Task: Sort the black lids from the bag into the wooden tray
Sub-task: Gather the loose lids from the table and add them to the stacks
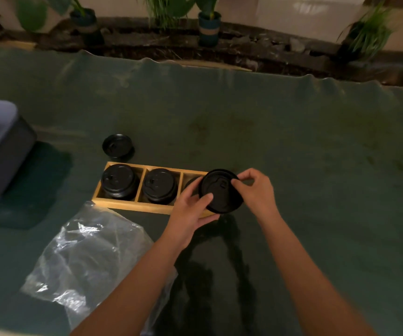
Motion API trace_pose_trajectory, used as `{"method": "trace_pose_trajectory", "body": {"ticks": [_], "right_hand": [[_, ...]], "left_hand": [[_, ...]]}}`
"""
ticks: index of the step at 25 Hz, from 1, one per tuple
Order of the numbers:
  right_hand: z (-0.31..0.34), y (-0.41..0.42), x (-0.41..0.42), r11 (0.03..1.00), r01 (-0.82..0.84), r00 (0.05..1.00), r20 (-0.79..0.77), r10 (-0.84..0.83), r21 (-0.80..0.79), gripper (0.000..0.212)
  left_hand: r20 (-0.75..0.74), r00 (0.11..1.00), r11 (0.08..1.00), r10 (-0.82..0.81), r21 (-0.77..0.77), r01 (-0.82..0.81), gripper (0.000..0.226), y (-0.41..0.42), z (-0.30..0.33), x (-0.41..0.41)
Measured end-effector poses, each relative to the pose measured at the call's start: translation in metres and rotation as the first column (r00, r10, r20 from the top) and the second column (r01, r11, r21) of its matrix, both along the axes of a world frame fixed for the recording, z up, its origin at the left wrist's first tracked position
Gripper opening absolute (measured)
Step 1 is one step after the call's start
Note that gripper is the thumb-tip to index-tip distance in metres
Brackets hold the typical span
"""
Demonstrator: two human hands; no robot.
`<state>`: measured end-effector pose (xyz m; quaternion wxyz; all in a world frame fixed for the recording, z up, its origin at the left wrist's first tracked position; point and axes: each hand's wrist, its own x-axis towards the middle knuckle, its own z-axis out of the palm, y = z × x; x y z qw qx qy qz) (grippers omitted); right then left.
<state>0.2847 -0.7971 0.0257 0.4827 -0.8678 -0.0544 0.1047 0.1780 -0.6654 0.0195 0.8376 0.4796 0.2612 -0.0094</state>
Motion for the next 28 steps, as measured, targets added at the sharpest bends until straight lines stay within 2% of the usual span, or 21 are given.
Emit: {"method": "trace_pose_trajectory", "body": {"ticks": [3,8,12,15,18,20,24,26,28], "right_hand": [[0.005,0.037,-0.014,0.994,-0.111,0.993,0.050,0.110,0.019,0.011],[0.021,0.128,-0.001,0.961,-0.247,0.962,-0.085,0.259,0.127,0.023],[0.007,0.233,0.033,0.925,-0.380,0.923,-0.073,0.377,-0.033,0.020],[-0.028,0.301,0.048,0.873,-0.446,0.893,-0.168,0.418,-0.198,0.039],[-0.059,0.341,0.059,0.901,-0.370,0.896,-0.345,0.281,-0.226,0.056],[-0.074,0.354,0.061,0.939,-0.278,0.884,-0.437,0.166,-0.205,0.052],[-0.085,0.364,0.063,0.947,-0.161,0.932,-0.357,0.054,-0.276,0.027],[-0.068,0.361,0.060,0.982,-0.070,0.926,-0.378,-0.002,-0.177,0.025],[-0.037,0.353,0.046,0.999,0.021,0.923,-0.385,-0.007,0.032,0.015]], "left_hand": [[0.017,0.997,0.997,0.077,-0.005,-0.077,0.038,0.024,0.003,-0.018],[0.000,0.939,0.938,0.345,-0.043,-0.345,0.038,0.107,0.014,-0.056],[-0.041,0.861,0.861,0.508,0.011,-0.508,0.041,0.186,0.023,-0.087],[-0.078,0.829,0.832,0.555,0.016,-0.555,0.044,0.234,0.019,-0.096],[-0.109,0.823,0.828,0.557,-0.003,-0.560,0.046,0.272,0.004,-0.099],[-0.130,0.821,0.827,0.556,-0.011,-0.562,0.047,0.291,-0.008,-0.099],[-0.156,0.815,0.821,0.557,-0.041,-0.569,0.047,0.316,-0.025,-0.101],[-0.161,0.826,0.830,0.541,-0.055,-0.554,0.048,0.320,-0.027,-0.100],[-0.162,0.849,0.854,0.503,-0.059,-0.517,0.048,0.320,-0.027,-0.098]]}}
